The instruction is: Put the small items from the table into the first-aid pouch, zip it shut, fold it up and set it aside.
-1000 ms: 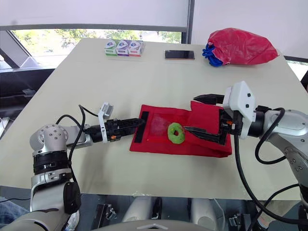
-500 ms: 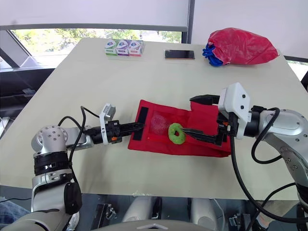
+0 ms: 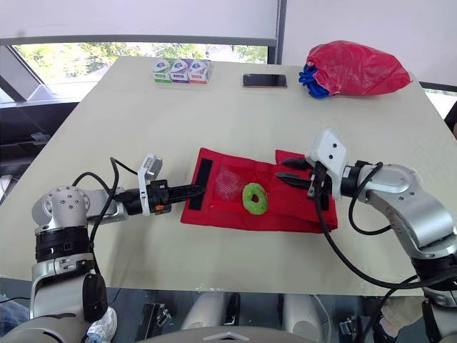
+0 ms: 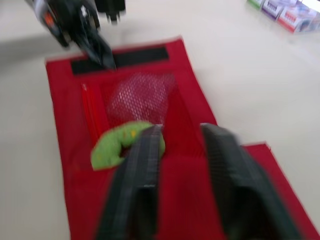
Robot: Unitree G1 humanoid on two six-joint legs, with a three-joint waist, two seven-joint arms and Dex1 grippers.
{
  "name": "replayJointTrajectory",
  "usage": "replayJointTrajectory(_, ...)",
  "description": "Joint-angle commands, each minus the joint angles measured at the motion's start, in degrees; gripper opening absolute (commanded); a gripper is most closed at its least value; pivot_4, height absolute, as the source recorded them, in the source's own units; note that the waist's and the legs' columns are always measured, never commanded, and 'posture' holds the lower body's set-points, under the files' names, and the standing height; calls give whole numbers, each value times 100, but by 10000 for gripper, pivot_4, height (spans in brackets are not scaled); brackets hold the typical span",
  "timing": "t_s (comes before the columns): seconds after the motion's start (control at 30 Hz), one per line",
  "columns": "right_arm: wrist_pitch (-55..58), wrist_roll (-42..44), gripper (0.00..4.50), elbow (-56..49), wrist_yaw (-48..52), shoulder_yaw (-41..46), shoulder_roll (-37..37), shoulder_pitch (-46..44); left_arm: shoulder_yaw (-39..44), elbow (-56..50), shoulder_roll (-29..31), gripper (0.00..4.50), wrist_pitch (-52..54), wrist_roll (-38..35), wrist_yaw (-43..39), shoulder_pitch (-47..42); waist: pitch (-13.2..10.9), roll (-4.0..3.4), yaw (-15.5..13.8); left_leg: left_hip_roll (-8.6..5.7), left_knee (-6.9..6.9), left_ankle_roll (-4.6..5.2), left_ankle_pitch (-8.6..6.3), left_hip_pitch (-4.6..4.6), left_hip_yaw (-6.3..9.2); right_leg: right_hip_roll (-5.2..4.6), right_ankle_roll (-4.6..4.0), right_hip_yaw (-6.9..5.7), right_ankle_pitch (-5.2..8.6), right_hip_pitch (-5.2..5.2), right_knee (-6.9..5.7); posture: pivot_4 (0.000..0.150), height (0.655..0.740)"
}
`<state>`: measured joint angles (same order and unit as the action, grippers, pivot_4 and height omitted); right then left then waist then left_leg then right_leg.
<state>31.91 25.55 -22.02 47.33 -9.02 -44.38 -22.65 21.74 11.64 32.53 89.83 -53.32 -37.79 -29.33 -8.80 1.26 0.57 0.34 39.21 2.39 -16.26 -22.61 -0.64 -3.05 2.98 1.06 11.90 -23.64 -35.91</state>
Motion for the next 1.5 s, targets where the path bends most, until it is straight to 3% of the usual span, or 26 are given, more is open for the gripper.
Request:
replayJointTrajectory(0.03,-466,-558,621,331,47,-317,194,-92,6,-101,157,0,-130,-89,-236,-145,0,0,6,0,0,0,0,0,1,1,0,0,0,0,0,1500,7400)
replayJointTrajectory(0.3,-922,-1933,621,1284,190,-1276,284,-149,-50,-237,473,0,-223,-338,-863,-330,0,4,14,0,0,-3,2,0,1,5,12,0,-7,0,0,1500,7400)
replayJointTrajectory(0.53,-873,-2379,621,1446,137,-1504,544,-72,-111,-312,727,0,-203,-645,-1386,-777,5,12,78,6,-4,-11,6,9,4,17,14,3,-8,1,-3,1500,7400)
replayJointTrajectory(1.03,-859,-2441,621,1457,193,-1296,820,106,-1441,126,-668,0,-1171,-282,-1828,-2224,8,17,20,-2,-2,-13,8,9,4,19,17,3,-10,6,-2,1500,7400)
replayJointTrajectory(1.23,-515,-1856,621,1031,-24,-658,1222,298,-2202,603,-1030,0,-1756,203,-2545,-2620,7,15,10,-5,-1,-12,8,3,7,26,17,4,-10,6,-1,1500,7400)
replayJointTrajectory(1.5,641,-107,621,-1016,-101,1458,913,1348,-2670,1288,-1197,0,-2279,693,-3467,-2871,-1,3,-14,-5,-2,13,-7,-12,15,26,19,0,-9,1,5,1500,7400)
